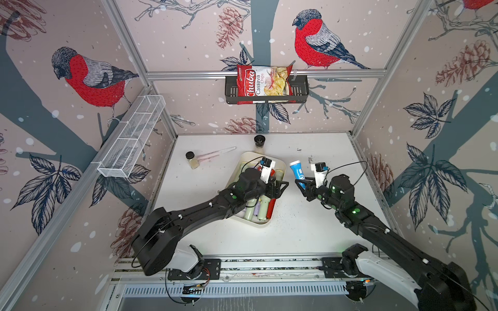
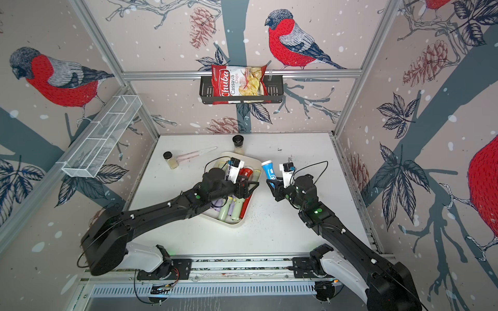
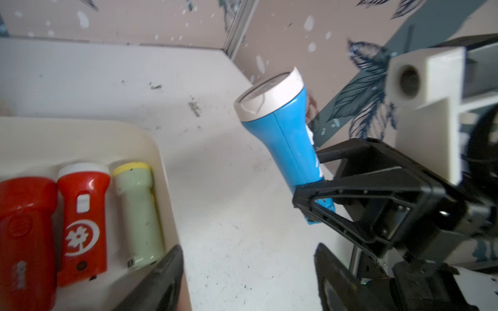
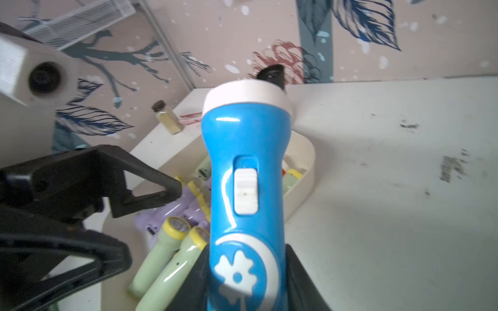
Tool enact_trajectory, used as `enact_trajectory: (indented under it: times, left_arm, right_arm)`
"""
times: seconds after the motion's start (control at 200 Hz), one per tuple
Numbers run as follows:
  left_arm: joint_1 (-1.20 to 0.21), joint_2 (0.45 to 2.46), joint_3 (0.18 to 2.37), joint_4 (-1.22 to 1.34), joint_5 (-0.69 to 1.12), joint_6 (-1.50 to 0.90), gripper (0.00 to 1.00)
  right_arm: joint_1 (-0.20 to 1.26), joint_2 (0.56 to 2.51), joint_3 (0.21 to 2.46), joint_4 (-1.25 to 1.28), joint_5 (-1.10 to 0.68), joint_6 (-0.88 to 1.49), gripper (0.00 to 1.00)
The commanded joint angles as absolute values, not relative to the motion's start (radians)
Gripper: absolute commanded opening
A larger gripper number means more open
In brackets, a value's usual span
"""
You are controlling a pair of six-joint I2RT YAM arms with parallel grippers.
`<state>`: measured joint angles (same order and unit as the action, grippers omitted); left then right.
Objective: Put the flashlights into the storage boxes
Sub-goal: Move the storage box to the center of the board, then place the flashlight at the storage box.
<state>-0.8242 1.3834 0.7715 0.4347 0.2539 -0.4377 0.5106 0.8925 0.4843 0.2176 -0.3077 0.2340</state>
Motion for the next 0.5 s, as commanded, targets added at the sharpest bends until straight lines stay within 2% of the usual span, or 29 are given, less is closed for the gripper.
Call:
enact_trajectory:
  times: [0.0, 0.19, 0.3, 0.495]
  left_arm:
    - [-0.823, 1.339, 0.692, 0.796, 0.348, -0.392, 0.73]
    - [-0.824, 1.352, 0.66, 0.994, 0.441, -0.41, 0.73]
    - [-0.824, 1.369, 0.625, 1.154, 0.472, -0.421, 0.68]
    - [-0.824, 1.394, 0.636, 1.199, 0.505, -0.436, 0.68]
  right_arm:
    - [0.513, 0.855, 0.463, 0.392, -0.493, 0.194, 0.17]
    - [0.518, 0.823, 0.44, 0.478, -0.665, 0.195, 0.18]
    - [0.519, 0.824, 0.442, 0.495, -0.739, 0.194, 0.18]
    - [0.52, 0.825, 0.448, 0.502, -0.82, 0.19, 0.18]
